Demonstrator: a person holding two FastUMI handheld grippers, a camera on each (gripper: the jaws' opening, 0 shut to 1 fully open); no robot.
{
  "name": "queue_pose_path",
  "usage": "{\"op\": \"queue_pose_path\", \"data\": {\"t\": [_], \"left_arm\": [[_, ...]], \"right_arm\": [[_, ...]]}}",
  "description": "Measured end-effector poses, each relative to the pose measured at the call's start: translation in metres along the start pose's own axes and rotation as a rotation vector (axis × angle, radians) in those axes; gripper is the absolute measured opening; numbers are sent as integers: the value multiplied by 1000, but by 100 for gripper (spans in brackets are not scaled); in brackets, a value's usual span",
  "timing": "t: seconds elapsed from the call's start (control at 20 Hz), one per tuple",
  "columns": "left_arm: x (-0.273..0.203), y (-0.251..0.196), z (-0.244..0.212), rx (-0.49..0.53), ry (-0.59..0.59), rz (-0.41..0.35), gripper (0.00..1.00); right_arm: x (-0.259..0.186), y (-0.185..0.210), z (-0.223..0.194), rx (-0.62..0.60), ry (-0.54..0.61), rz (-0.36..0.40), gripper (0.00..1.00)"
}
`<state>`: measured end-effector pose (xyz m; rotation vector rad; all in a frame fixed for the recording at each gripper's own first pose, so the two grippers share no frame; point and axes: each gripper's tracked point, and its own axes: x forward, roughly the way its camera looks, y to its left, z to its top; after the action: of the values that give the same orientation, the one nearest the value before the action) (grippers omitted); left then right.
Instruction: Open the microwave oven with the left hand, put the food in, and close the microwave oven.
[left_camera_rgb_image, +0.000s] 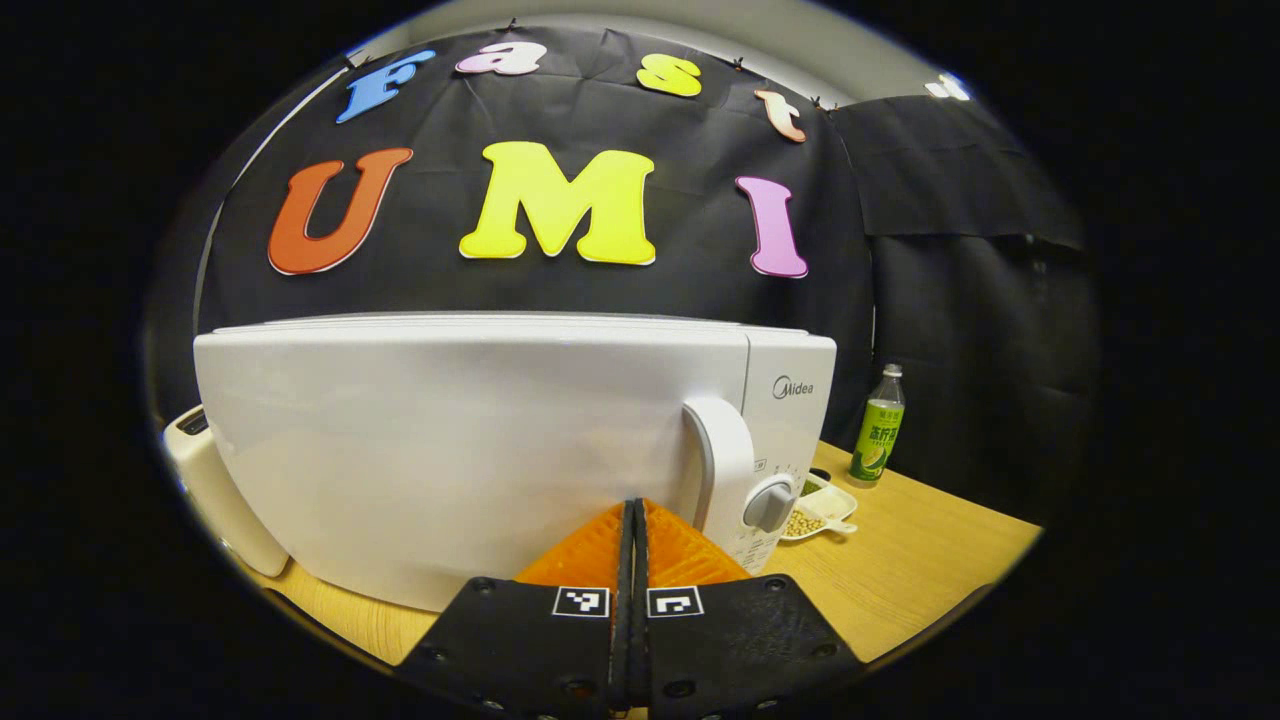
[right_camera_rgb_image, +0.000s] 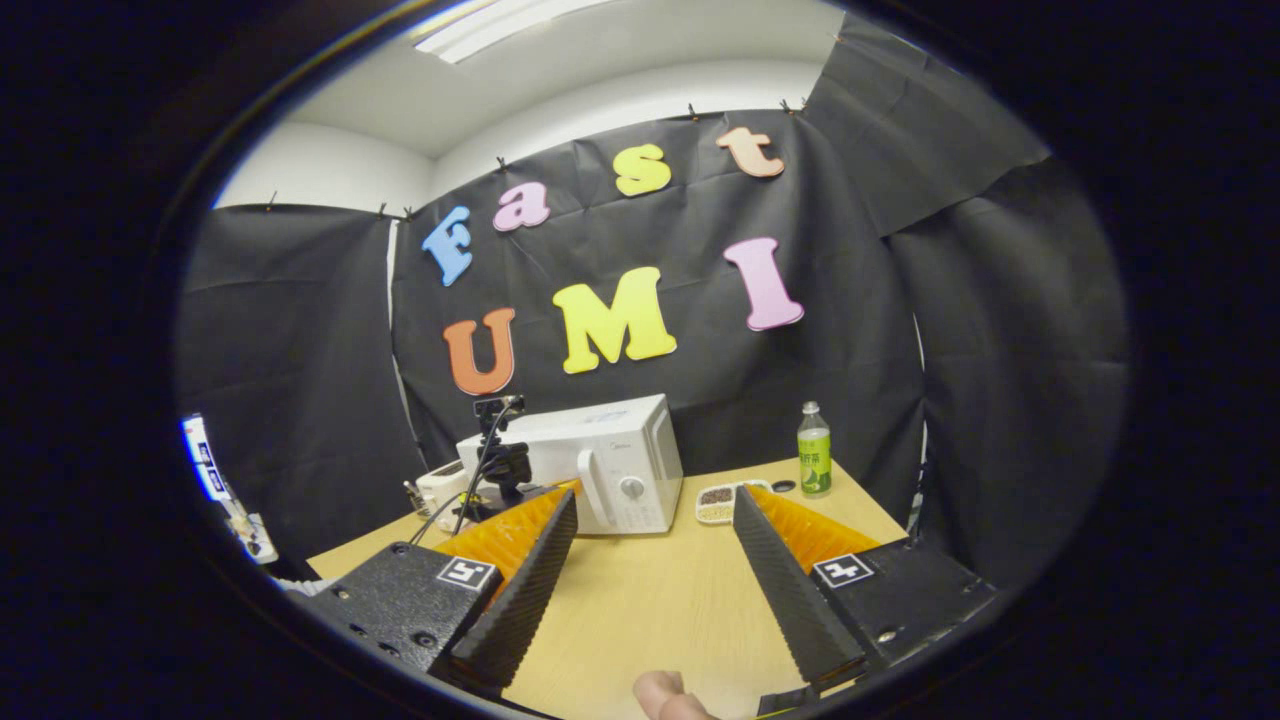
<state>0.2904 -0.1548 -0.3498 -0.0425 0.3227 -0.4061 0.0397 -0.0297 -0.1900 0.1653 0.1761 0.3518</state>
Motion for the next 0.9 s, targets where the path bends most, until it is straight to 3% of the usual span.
{"op": "queue_pose_path", "data": {"t": [0.05, 0.1, 0.15, 0.2, 0.3, 0.35, 0.4, 0.45, 0.55, 0.6, 0.65, 0.7, 0.75, 0.8, 0.9], "left_arm": [[-3, -6, -4, -2, 9, -11, 2], [-8, -15, -7, -11, 12, -41, 5], [-17, -20, -8, -17, 10, -52, 6], [-24, -23, -8, -19, 3, -58, 6], [-43, -27, -7, -51, -11, -46, 19], [-54, -28, -4, -66, -24, -32, 64], [-67, -27, -2, -71, -29, -17, 75], [-81, -26, 2, -75, -41, 4, 81], [-113, -18, 13, -106, -54, 57, 89], [-127, -14, 19, -125, -58, 86, 93], [-145, -9, 26, -137, -65, 118, 96], [-162, -1, 32, -138, -68, 165, 95], [-180, 5, 38, -132, -72, 202, 95], [-197, 8, 44, -124, -70, 237, 95], [-232, 9, 58, -115, -67, 288, 95]], "right_arm": [[0, 0, -1, -6, 4, -5, 100], [-1, -1, -3, -13, 10, -14, 90], [-1, -1, -4, -18, 16, -24, 100], [-2, -1, -5, -23, 22, -34, 90], [-2, -1, -7, -27, 37, -49, 90], [-2, -1, -7, -27, 43, -57, 90], [-3, -3, -6, -30, 48, -77, 90], [-4, -6, -5, -34, 46, -99, 100], [-8, -12, 0, -41, 42, -148, 100], [-10, -13, 2, -48, 40, -171, 90], [-12, -13, 5, -55, 38, -189, 100], [-17, -10, 7, -61, 40, -202, 91], [-21, -6, 9, -68, 37, -206, 91], [-26, 0, 15, -73, 26, -204, 100], [-36, 9, 26, -87, -5, -209, 100]]}}
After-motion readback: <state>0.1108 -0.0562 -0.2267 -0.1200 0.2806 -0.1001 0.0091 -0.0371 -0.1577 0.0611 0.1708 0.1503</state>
